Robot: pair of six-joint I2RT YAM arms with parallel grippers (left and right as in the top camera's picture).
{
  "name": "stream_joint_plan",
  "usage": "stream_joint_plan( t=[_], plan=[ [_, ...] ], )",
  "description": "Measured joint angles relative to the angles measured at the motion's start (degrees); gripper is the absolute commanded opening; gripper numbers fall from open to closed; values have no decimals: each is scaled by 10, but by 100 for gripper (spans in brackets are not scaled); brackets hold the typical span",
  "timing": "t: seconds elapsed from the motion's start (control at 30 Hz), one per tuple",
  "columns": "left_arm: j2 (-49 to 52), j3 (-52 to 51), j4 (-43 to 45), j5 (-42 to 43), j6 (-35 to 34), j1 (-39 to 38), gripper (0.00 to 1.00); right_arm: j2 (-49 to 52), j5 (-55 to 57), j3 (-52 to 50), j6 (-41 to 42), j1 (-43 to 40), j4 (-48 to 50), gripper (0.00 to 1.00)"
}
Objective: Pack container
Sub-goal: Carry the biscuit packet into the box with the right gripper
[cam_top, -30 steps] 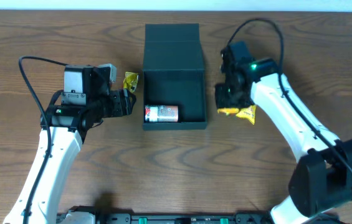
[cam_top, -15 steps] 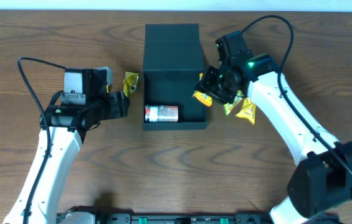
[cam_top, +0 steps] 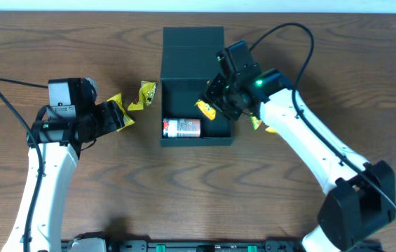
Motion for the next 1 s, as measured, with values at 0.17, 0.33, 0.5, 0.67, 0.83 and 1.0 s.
stream_joint_plan(
  t=[0.17, 0.33, 0.5, 0.67, 0.83, 1.0],
  plan=[
    [0, 0, 0, 0, 0, 0, 70, 0, 56, 0, 150, 14, -30, 2],
    [0, 0, -1, 0, 0, 0, 70, 0, 77, 0, 231, 15, -39, 2],
    [0, 0, -10, 0, 0, 0, 71, 0, 66, 0, 245, 21, -38, 2],
    [0, 0, -13, 0, 0, 0, 71, 0, 74, 0, 284, 22, -40, 2],
    [0, 0, -25, 0, 0, 0, 71, 0, 76, 0, 353, 22, -61, 2],
    [0, 0, -28, 0, 0, 0, 71, 0, 77, 0, 418, 22, -95, 2]
  ],
)
